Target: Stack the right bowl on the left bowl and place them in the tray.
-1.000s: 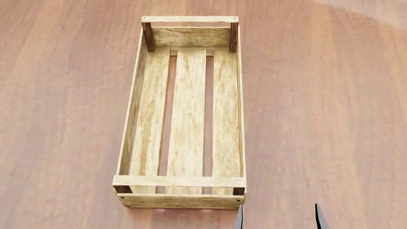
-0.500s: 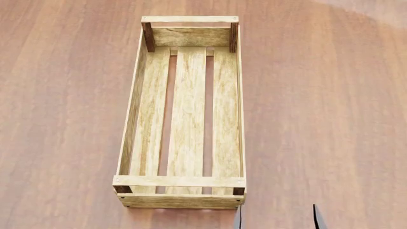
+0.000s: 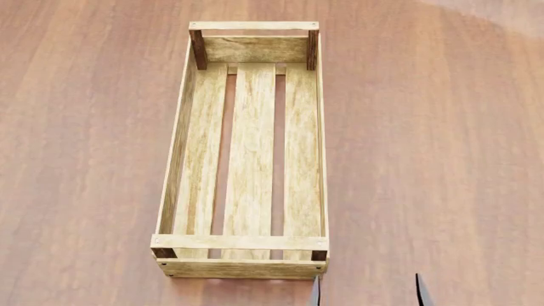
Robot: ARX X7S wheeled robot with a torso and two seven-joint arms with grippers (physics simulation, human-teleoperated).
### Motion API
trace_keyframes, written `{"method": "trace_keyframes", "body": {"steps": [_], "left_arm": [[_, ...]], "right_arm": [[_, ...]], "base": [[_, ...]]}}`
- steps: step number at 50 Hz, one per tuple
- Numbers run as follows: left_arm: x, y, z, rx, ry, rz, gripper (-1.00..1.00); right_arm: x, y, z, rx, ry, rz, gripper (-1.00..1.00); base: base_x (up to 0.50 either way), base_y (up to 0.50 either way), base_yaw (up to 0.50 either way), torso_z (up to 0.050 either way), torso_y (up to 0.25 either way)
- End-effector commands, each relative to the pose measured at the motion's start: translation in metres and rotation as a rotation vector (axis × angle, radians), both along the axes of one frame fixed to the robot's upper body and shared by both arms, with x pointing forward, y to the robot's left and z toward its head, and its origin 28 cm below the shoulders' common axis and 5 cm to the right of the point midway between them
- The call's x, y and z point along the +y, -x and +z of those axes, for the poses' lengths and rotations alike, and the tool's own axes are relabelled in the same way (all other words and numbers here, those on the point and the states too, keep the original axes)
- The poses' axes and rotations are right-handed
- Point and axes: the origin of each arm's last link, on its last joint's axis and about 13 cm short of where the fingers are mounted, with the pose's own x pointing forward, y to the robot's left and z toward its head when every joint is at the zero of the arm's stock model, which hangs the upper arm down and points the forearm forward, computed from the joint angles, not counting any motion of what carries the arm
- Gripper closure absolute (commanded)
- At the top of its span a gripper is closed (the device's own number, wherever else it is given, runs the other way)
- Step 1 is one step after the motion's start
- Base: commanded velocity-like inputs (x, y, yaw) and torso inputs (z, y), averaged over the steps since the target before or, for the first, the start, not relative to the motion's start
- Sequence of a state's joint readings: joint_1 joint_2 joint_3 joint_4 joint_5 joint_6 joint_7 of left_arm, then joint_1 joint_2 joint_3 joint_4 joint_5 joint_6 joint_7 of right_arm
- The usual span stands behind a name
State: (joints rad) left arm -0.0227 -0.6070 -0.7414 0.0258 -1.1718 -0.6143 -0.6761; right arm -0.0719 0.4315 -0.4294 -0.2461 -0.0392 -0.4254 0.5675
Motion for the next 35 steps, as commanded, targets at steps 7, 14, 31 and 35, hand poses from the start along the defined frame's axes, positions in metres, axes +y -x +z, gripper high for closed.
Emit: {"method": "trace_keyframes", "body": {"steps": [7, 14, 31, 35], "left_arm": [[0.005, 0.006, -0.009, -0.063, 0.102, 0.023, -1.0], [0.004, 0.006, -0.012, -0.072, 0.159, 0.04, -1.0], [0.003, 0.004, -0.02, -0.053, 0.208, 0.062, -1.0], [0.005, 0.004, -0.022, -0.053, 0.22, 0.065, -1.0]], "right_arm": [[0.001, -0.001, 0.001, -0.013, 0.013, 0.0, -1.0], [0.001, -0.001, 0.001, -0.013, 0.015, 0.002, -1.0], [0.001, -0.001, 0.002, -0.012, 0.015, 0.004, -1.0], [0.001, -0.002, 0.001, -0.01, 0.016, 0.003, -1.0]], "base": [[0.0, 0.0, 0.0, 0.0, 0.0], [0.0, 0.0, 0.0, 0.0, 0.0], [0.0, 0.0, 0.0, 0.0, 0.0], [0.0, 0.0, 0.0, 0.0, 0.0]]}}
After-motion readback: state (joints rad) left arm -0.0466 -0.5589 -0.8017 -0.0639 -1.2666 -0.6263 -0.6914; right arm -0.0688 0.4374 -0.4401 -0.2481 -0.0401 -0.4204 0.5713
